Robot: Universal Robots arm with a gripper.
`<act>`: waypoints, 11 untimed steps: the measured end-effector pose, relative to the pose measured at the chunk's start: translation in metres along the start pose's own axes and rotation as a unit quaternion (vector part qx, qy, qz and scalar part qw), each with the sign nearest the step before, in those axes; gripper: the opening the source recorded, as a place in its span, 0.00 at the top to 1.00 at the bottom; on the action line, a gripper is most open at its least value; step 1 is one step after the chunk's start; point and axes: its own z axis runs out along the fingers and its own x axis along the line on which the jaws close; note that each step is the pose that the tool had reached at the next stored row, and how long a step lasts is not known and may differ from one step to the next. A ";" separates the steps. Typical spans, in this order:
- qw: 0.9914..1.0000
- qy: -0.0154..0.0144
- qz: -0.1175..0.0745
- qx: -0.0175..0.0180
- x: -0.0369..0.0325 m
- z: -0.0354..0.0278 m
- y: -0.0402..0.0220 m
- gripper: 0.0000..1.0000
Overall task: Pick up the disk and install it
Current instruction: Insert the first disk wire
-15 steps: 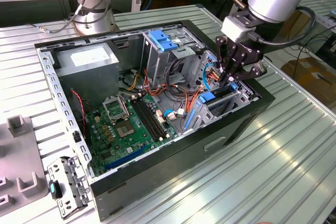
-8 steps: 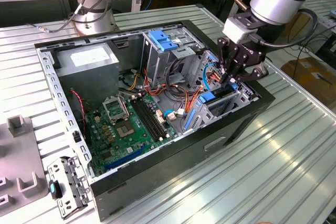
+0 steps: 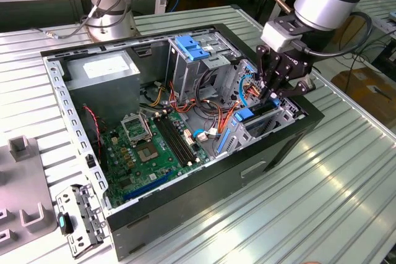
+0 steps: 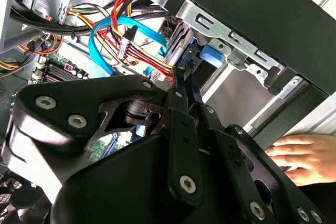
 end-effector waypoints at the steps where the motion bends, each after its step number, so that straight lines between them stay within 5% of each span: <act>1: 1.000 0.000 0.000 0.000 0.0000 0.0005 0.0000 0.83; 11: 1.000 0.000 0.000 0.000 0.0000 -0.0018 0.0000 0.83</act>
